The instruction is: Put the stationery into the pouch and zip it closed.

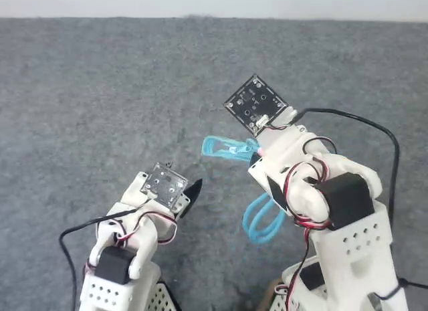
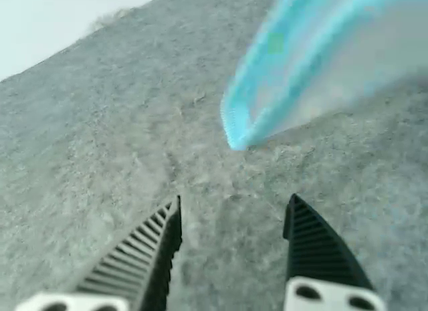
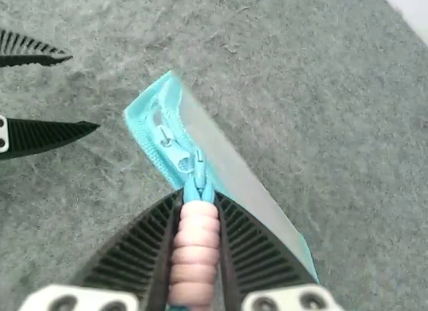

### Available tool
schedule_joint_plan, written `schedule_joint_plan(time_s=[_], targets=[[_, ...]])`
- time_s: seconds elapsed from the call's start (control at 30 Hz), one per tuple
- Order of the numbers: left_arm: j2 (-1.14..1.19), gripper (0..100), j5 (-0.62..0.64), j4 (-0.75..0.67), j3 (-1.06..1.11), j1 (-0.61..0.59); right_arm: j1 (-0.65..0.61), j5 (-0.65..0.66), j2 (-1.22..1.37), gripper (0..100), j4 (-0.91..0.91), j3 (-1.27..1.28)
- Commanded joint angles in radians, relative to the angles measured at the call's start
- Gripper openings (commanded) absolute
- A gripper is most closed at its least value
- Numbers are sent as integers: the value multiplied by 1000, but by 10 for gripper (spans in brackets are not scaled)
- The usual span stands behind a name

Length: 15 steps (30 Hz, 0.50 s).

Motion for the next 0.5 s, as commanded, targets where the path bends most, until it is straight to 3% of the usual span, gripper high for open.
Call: schedule_joint_plan(time_s=[0.0,0.23,0.47], targets=[[3,236,-12,-2,-59,11,16,14,7,6,-21,-29],[3,236,-11,-48,-59,-51,12,14,1,6,5,-29],[5,236,-11,-92,-22,-64,-128,-17,-7,6,39,-34]])
